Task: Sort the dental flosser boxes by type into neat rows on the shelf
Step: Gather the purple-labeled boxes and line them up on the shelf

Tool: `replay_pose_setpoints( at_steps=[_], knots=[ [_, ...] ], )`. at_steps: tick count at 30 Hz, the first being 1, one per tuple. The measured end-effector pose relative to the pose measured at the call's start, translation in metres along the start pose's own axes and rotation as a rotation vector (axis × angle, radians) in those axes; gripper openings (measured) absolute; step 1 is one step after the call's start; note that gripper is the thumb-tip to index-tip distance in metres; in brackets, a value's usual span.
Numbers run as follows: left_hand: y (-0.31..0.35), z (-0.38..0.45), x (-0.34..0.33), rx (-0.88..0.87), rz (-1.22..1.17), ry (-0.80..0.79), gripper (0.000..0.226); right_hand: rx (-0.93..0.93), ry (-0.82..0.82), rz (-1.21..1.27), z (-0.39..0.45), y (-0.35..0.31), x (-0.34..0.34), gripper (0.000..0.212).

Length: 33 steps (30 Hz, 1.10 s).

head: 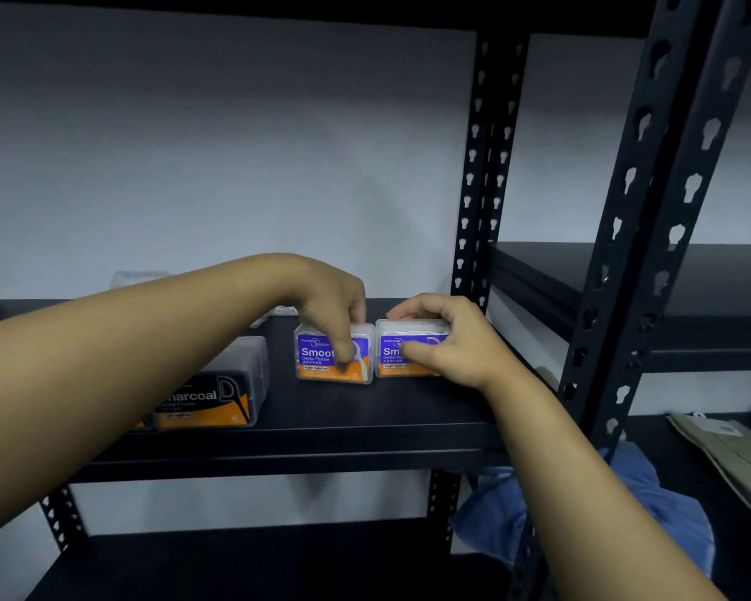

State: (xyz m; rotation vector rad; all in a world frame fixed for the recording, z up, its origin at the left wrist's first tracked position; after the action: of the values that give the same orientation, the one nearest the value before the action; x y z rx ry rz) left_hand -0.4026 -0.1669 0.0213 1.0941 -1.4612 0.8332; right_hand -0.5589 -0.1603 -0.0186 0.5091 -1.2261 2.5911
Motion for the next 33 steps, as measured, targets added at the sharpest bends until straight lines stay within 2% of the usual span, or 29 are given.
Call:
replay_pose_setpoints(
  at_steps=[7,28,33],
  knots=[
    [-0.004,-0.002,-0.007,-0.003,-0.061,-0.043,0.033,0.024,-0.007,0.021,-0.002,-0.003,-0.001,0.040],
    [0.002,-0.010,-0.012,-0.039,-0.117,-0.054,0.028,0.048,-0.078,0.095,-0.005,-0.007,-0.003,0.033],
    [0.002,-0.015,-0.012,-0.043,-0.102,-0.076,0.034,0.034,-0.091,0.112,-0.006,-0.007,-0.004,0.034]
  ],
)
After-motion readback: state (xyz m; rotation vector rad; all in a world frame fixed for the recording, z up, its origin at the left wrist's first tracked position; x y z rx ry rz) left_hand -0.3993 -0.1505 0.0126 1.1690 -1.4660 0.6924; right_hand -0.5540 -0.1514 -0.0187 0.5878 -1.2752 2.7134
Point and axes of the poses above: each hand's wrist, its own z-axis towards the middle knuckle, its own x-axis out of the back of the hand, y = z × x, the point moved 7 cm from there along z, towards the middle knuckle, and after that the axes turned 8 degrees about y, right-handed, at the moved point
